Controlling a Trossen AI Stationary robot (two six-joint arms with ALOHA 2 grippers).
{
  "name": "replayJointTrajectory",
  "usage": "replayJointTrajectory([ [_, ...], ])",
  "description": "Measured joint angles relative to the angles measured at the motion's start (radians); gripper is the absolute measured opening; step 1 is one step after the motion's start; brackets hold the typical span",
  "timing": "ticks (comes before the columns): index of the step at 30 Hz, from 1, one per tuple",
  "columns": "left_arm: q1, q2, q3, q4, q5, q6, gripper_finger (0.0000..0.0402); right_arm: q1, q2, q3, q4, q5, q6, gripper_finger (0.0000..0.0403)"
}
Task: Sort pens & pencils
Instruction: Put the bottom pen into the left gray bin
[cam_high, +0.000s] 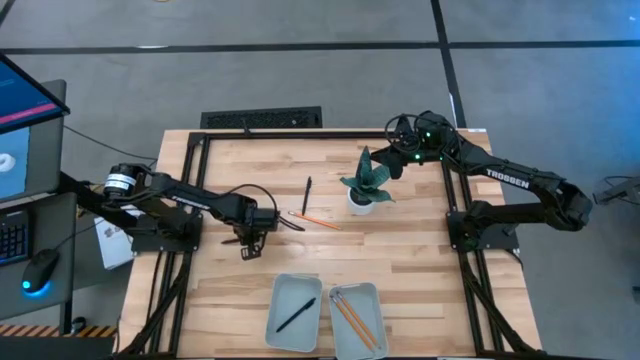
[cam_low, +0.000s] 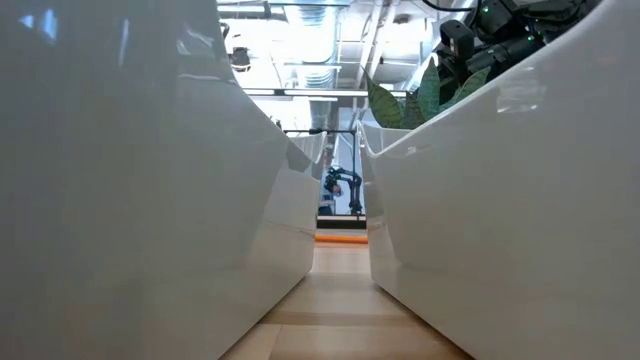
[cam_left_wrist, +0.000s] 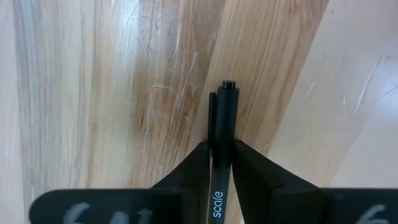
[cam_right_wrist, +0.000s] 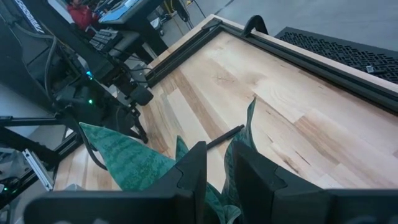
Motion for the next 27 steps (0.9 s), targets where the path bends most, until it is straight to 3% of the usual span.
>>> replayJointTrajectory([
  [12, 0.000, -0.111, 0.000, 0.018, -0.002, -0.007, 0.0050, 0.000, 0.000, 0.000, 0.000, 0.000, -0.002, 0.0098],
  [27, 0.045, -0.399, 0.000, 0.068, 0.002, -0.124, 0.0050, 0.000, 0.000, 0.000, 0.000, 0.000, -0.002, 0.0098],
])
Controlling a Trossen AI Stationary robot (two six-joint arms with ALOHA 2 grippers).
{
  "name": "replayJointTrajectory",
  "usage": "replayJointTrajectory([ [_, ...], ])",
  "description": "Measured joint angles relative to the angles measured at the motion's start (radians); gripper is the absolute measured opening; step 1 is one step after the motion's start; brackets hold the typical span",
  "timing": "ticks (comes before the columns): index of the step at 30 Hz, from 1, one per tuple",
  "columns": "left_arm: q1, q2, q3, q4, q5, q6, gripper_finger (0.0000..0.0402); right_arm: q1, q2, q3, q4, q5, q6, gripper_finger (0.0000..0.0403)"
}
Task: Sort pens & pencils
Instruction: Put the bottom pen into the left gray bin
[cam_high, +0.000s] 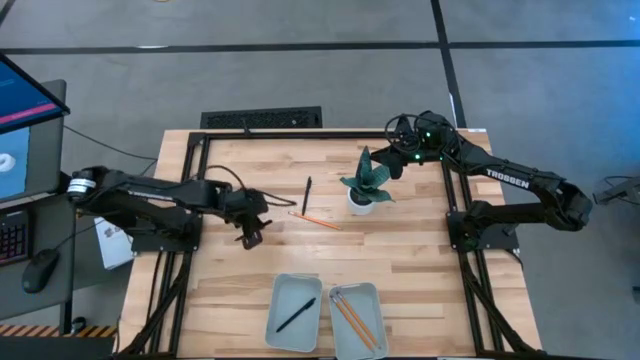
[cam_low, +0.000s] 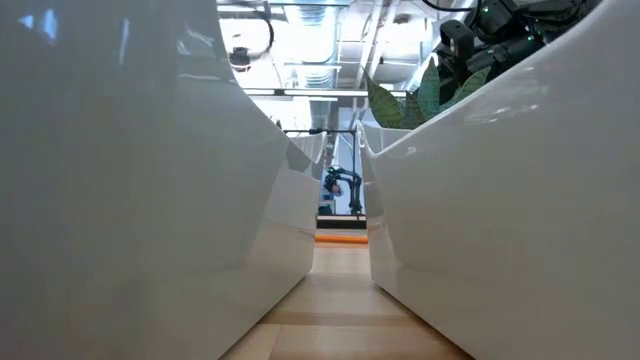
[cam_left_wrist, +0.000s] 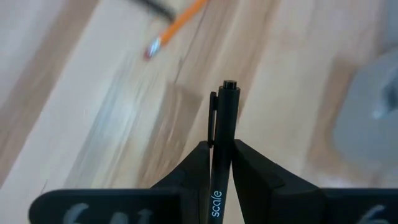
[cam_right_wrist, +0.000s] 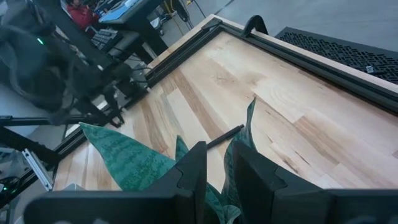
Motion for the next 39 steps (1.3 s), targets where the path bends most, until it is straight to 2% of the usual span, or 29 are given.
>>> replayJointTrajectory([
  [10, 0.005, -0.181, 0.001, 0.201, 0.056, -0.116, 0.0050, 0.000, 0.000, 0.000, 0.000, 0.000, 0.000, 0.0098],
  [20, -0.022, -0.211, 0.002, 0.488, 0.187, -0.182, 0.0050, 0.000, 0.000, 0.000, 0.000, 0.000, -0.024, 0.0098],
  [25, -0.080, -0.203, 0.002, 0.573, 0.183, -0.203, 0.0050, 0.000, 0.000, 0.000, 0.000, 0.000, -0.026, 0.0098],
  [39, -0.286, -0.154, 0.004, 0.703, 0.045, -0.335, 0.0050, 0.000, 0.000, 0.000, 0.000, 0.000, -0.051, 0.0098],
])
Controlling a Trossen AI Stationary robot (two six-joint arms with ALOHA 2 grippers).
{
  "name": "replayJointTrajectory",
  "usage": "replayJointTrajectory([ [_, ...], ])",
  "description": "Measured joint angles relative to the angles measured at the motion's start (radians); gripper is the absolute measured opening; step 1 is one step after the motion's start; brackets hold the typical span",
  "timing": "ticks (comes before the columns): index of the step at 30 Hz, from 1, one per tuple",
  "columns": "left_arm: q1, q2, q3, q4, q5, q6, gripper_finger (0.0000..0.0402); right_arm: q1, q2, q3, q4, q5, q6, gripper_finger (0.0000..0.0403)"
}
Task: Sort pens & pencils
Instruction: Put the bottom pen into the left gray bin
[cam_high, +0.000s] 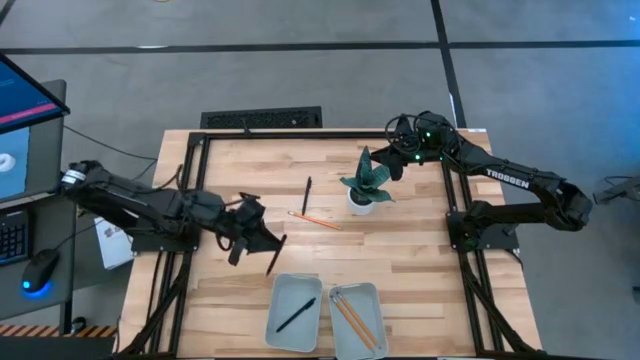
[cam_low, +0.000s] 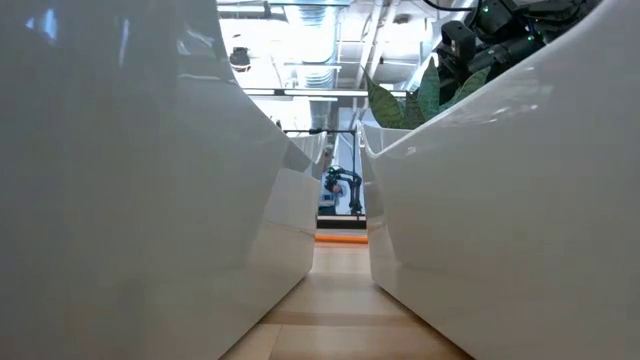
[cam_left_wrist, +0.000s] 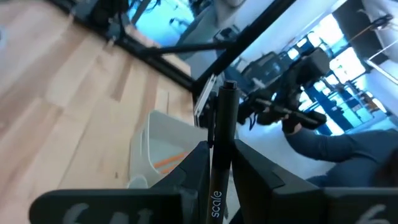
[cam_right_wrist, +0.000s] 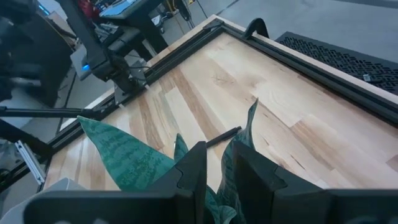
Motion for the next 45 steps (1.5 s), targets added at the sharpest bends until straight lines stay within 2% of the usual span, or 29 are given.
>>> replayJointTrajectory([
  [8, -0.070, 0.120, 0.000, 0.020, -0.025, -0.074, 0.0050, 0.001, 0.000, 0.000, 0.000, 0.000, 0.000, 0.0098],
  [24, -0.111, 0.349, 0.000, 0.062, -0.026, -0.332, 0.0050, 0.002, 0.000, 0.000, 0.000, 0.000, 0.001, 0.0098],
  [31, -0.113, 0.479, 0.016, 0.220, -0.020, -0.378, 0.0050, 0.002, 0.000, 0.000, -0.001, 0.000, 0.002, 0.0098],
  [39, -0.126, 0.634, 0.153, 0.179, 0.027, -0.398, 0.0050, 0.002, 0.000, 0.000, -0.020, -0.001, 0.010, 0.0098],
  [45, -0.130, 0.713, 0.249, -0.007, 0.071, -0.445, 0.0050, 0.002, -0.001, 0.000, -0.080, -0.001, 0.001, 0.0098],
])
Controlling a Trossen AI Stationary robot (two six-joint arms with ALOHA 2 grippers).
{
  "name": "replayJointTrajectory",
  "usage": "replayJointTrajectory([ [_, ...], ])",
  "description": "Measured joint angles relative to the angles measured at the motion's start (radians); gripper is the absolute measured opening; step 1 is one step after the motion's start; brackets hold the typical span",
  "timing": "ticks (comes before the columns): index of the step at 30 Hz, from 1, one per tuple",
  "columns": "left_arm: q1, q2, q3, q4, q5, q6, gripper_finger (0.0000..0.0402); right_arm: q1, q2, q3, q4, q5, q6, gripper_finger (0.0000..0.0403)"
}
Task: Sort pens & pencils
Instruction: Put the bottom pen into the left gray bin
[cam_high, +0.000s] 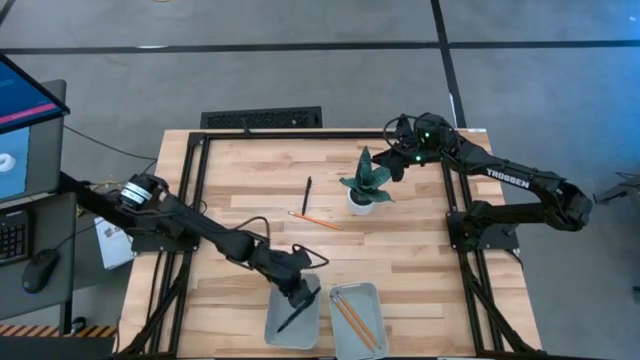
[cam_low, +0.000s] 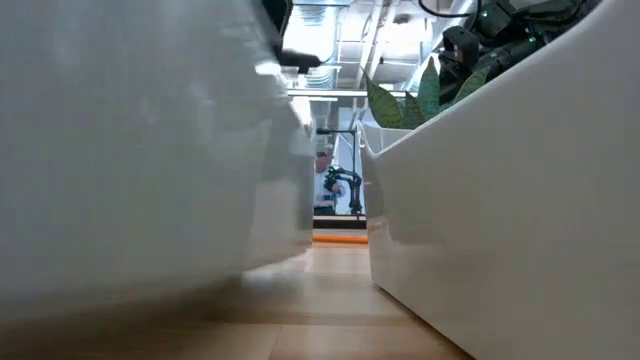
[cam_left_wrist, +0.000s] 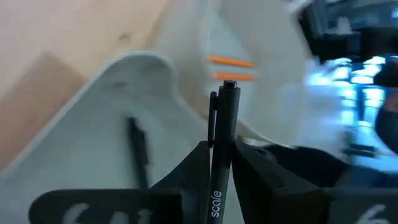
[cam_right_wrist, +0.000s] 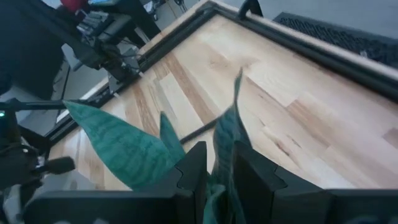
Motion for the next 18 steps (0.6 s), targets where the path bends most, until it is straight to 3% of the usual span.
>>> replayJointTrajectory([
  [5, -0.001, 0.026, 0.022, -0.141, -0.002, -0.040, 0.0050, 0.000, 0.000, 0.000, -0.034, 0.000, -0.017, 0.0098],
  [18, -0.002, 0.024, 0.024, -0.163, -0.001, -0.052, 0.0050, 0.000, 0.000, 0.000, -0.032, 0.000, -0.026, 0.0098],
])
